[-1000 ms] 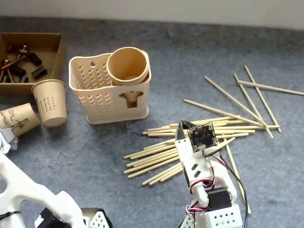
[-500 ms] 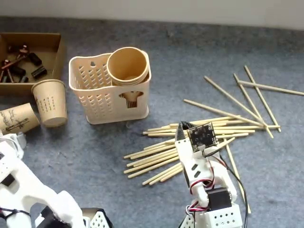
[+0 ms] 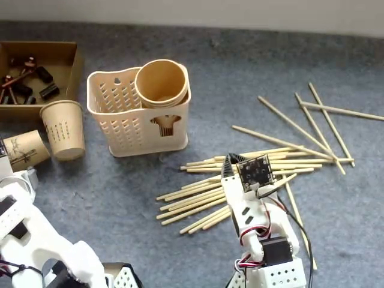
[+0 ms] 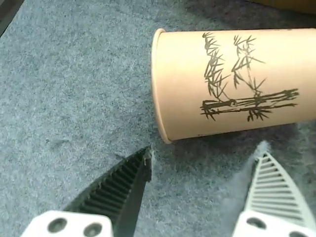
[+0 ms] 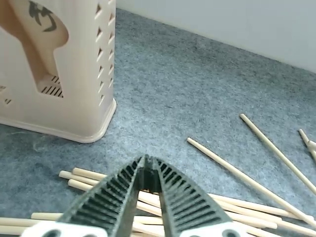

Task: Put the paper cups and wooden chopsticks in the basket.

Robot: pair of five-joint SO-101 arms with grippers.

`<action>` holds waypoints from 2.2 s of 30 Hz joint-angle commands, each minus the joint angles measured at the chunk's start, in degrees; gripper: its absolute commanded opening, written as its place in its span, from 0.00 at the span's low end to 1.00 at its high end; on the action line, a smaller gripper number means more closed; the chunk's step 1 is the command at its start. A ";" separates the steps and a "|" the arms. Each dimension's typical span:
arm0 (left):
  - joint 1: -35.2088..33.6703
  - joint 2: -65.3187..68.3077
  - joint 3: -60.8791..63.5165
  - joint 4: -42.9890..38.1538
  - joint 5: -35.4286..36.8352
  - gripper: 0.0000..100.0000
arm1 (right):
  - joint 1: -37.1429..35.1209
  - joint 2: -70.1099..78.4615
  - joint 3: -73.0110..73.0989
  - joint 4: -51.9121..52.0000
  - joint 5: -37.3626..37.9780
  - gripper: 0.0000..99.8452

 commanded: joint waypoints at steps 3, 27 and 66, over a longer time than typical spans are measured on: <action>-2.42 -0.57 -3.56 -1.32 -1.32 0.31 | -0.75 -0.22 8.40 0.22 0.62 0.01; 0.40 34.68 -26.95 -0.18 -15.82 0.31 | -0.75 -0.22 8.40 0.22 0.62 0.01; 20.70 19.21 -29.14 22.33 -0.70 0.18 | -0.75 -0.22 8.40 0.22 0.62 0.01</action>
